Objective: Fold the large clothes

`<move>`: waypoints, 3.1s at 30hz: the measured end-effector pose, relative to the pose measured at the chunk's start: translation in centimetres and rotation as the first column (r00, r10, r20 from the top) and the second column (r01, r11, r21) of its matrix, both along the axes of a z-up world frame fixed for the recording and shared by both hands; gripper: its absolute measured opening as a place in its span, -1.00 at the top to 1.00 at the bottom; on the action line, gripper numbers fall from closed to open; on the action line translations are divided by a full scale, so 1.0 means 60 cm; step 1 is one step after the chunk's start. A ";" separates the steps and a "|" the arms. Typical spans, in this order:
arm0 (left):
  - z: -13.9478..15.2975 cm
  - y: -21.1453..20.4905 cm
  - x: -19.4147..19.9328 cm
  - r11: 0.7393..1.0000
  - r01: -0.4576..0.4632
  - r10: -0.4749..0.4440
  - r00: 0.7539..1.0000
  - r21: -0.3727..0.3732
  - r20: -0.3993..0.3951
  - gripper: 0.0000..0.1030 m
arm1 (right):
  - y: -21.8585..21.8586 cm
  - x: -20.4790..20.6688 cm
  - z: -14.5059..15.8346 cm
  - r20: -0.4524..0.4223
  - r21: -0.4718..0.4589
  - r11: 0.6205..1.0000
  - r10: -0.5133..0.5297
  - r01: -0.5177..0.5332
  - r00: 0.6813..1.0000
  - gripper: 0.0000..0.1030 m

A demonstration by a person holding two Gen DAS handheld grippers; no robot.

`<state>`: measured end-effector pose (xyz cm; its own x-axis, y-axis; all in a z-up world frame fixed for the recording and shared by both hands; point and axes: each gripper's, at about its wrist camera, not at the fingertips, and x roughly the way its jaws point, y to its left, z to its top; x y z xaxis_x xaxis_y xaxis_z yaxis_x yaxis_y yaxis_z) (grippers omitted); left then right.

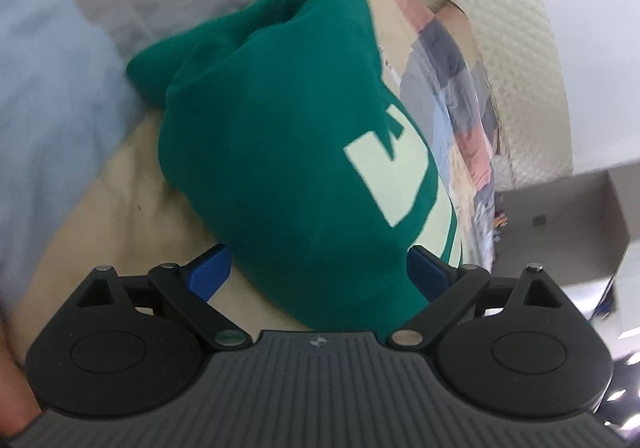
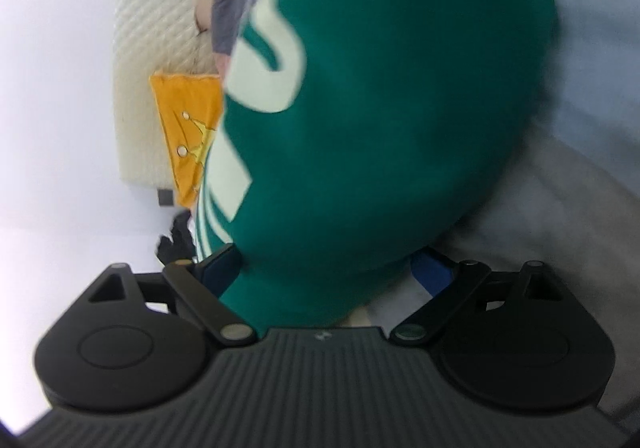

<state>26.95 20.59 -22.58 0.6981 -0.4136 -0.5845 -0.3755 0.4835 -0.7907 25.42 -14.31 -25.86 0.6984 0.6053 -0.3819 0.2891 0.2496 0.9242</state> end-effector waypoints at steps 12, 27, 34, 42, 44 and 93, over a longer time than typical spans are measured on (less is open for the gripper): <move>-0.075 0.039 -0.018 0.925 -0.198 0.194 0.980 -0.325 -0.047 -0.90 | -0.006 -0.013 -0.007 0.015 0.103 0.989 -0.106 0.104 0.994 -0.85; -0.089 0.036 -0.002 0.907 -0.301 0.285 0.954 -0.296 -0.095 -0.78 | -0.018 -0.036 -0.007 -0.021 0.075 0.976 -0.204 0.205 0.979 -1.00; -0.061 0.042 0.008 0.936 -0.277 0.269 0.961 -0.219 -0.063 -0.20 | 0.001 -0.001 -0.018 -0.049 0.117 0.965 -0.229 0.234 0.972 -1.00; -0.064 0.041 -0.005 0.942 -0.258 0.258 0.966 -0.216 -0.030 -0.23 | -0.007 0.008 -0.022 -0.008 0.106 0.955 -0.278 0.277 0.961 -0.66; -0.073 0.047 0.001 0.930 -0.261 0.260 0.965 -0.259 -0.040 -0.49 | -0.011 -0.002 -0.017 0.006 0.089 0.957 -0.276 0.275 0.961 -0.41; 0.128 -0.034 0.101 0.997 -0.058 0.068 0.967 -0.048 0.244 -0.02 | -0.090 0.036 0.167 0.407 -0.081 0.975 -0.157 0.207 0.900 0.31</move>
<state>33.04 18.56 -14.90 0.8435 -0.3838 -0.3758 -0.1959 0.4315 -0.8806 27.60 -19.69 -15.83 0.9002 0.4207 -0.1125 -0.0431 0.3431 0.9383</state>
